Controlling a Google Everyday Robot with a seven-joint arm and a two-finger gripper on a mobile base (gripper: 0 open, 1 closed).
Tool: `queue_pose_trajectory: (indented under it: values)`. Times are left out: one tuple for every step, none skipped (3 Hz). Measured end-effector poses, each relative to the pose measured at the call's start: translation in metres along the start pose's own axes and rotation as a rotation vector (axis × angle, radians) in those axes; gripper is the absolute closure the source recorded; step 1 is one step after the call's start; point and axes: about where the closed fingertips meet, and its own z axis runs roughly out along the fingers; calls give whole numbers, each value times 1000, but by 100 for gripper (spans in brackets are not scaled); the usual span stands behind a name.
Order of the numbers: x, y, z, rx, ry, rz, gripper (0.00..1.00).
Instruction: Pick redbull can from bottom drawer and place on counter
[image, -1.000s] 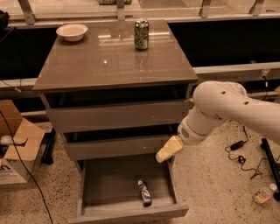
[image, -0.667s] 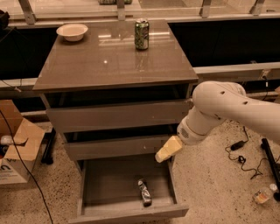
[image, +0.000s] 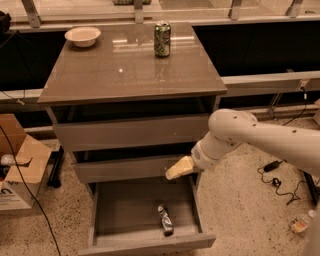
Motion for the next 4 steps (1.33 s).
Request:
queue_pose_trajectory:
  values:
    - [-10,-6,52,-37,28,86,0]
    - [-12,-7,106,-93,62,159,0]
    - [-21,-8,161,-152,67,233,0]
    - [-12,-10,178,-161,91,246,0]
